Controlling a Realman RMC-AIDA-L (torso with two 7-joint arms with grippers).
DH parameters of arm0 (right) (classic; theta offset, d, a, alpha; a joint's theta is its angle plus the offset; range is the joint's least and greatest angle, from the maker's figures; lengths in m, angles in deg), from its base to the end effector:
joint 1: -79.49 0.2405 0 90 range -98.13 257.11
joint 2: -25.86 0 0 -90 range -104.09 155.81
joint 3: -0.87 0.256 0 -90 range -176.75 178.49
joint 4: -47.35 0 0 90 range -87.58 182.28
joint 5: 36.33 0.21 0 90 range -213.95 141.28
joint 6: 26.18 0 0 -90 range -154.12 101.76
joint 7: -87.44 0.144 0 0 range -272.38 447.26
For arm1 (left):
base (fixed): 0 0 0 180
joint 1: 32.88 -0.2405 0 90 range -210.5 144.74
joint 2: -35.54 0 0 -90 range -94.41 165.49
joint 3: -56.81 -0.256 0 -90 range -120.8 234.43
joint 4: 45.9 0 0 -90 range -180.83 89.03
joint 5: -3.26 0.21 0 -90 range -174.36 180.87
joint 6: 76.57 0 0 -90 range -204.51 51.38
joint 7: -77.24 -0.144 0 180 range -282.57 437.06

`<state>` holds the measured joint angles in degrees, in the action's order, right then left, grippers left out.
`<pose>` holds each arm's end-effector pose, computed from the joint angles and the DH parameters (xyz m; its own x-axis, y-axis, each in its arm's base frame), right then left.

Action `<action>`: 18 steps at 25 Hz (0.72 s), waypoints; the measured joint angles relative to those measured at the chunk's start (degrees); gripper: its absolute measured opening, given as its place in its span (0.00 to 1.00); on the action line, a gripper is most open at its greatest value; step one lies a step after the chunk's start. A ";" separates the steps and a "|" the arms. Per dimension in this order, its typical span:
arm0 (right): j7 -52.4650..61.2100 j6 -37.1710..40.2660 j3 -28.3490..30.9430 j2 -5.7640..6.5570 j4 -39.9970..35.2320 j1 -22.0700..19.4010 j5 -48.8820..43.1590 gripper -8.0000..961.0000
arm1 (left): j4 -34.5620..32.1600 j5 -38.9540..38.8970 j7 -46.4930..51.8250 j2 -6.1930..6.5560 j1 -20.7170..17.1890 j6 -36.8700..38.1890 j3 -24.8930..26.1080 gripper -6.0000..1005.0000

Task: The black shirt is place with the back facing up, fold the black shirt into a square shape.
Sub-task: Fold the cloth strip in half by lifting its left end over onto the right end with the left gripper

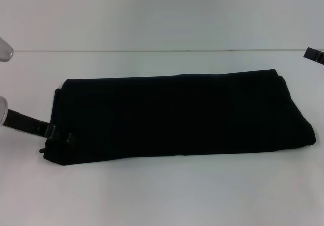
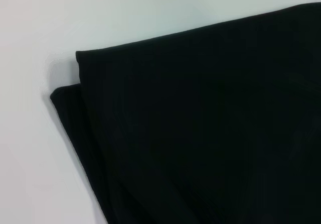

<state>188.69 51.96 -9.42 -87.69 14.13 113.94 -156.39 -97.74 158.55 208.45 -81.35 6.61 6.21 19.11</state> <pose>0.3153 0.3775 0.0878 0.3346 -0.4954 -0.8017 -0.9073 -0.3993 -0.1320 -0.2895 0.3783 0.0522 0.4830 0.8652 0.1346 0.8242 -0.3973 -0.4035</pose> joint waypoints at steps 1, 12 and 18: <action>0.00 0.00 0.00 0.00 0.00 0.00 0.00 0.76 | 0.00 0.02 -0.02 0.00 -0.04 -0.13 -0.01 0.63; 0.00 0.00 0.00 0.00 0.00 0.00 0.00 0.76 | 1.56 0.20 0.00 0.08 -0.37 -1.83 -1.42 0.32; 0.00 0.15 0.00 0.00 0.00 0.00 0.00 0.76 | 1.43 0.00 -0.01 0.07 -0.30 -1.74 -1.50 0.08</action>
<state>188.69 52.11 -9.42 -87.69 14.13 113.94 -156.39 -96.32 158.55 208.44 -81.28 6.31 4.47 17.61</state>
